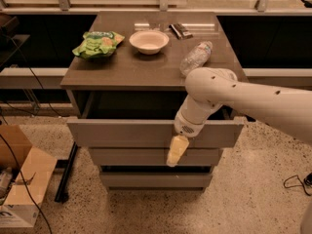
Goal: Open top drawer
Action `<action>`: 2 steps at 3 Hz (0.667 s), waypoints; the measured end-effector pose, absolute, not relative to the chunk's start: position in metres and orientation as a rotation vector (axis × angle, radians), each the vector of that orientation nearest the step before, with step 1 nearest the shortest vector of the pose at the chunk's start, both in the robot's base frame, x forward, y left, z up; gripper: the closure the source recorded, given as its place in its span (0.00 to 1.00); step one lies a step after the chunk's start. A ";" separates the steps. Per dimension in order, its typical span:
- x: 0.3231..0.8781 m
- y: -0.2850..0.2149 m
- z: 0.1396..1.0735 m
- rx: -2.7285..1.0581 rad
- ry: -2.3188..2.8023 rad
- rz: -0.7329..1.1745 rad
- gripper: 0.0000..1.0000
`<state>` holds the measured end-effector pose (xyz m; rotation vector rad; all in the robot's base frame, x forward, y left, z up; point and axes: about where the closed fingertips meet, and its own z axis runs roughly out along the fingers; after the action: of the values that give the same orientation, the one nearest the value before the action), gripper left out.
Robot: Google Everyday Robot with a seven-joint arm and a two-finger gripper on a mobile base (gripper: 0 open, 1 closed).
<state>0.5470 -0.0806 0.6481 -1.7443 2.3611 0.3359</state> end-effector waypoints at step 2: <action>0.544 -0.081 0.651 -1.763 2.366 0.337 0.60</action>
Offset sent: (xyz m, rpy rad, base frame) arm -0.0931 -0.0264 0.0097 -0.0400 0.1375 0.0918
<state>0.5436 -0.0811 0.6506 -1.7626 2.3660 0.3370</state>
